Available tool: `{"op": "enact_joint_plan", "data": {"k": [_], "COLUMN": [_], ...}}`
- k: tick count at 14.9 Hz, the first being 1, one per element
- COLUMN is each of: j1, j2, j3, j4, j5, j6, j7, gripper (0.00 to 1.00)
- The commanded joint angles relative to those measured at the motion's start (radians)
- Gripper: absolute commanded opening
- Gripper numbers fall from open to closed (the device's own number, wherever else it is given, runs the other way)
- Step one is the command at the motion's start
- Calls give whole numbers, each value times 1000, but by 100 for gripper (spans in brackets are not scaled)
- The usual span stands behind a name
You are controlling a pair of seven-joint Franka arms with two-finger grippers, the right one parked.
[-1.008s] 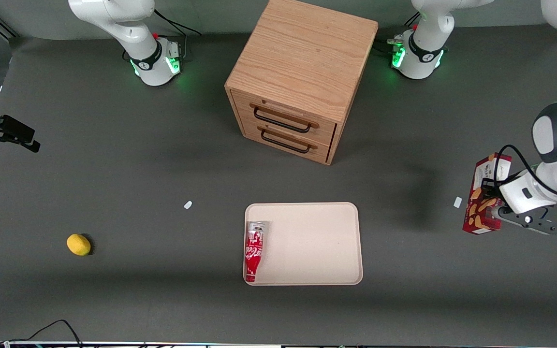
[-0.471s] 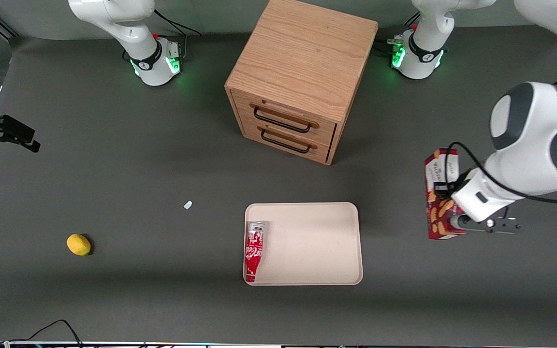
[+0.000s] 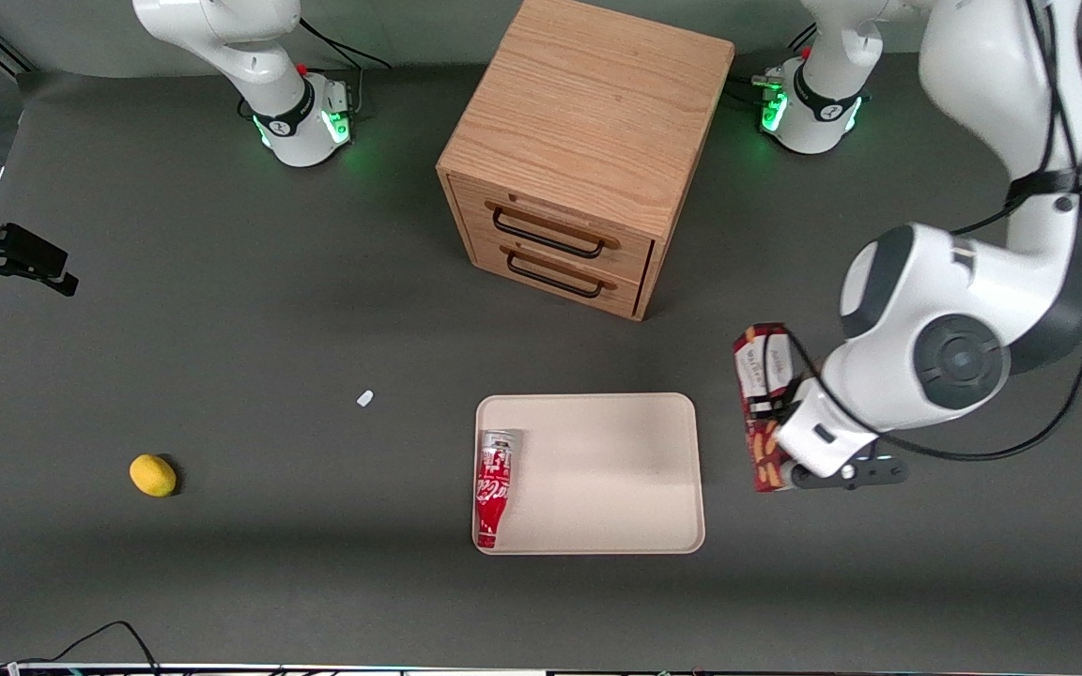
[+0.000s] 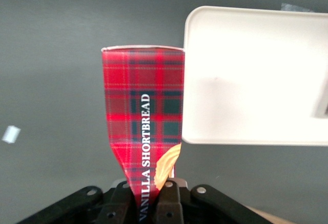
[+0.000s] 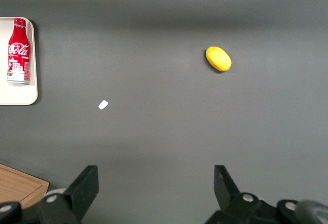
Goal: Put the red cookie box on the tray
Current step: 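Lower the held box onto the tray beside the red can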
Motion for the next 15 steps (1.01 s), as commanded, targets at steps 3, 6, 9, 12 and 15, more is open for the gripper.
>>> {"op": "enact_joint_plan", "data": {"k": [3,6,9,12,15], "j1": [-94,-105,-113,-114,-116], "j2": [158,213,245,276,302], "j3": [19,30,40,40,40], "j4": [91,83,82,82,82], "j5": [43,80,100,98,98], "j6": [138,225,264,305,347], "j7": [-75,-71,-66,-64,-66], "gripper": [0,0,0,0,0]}}
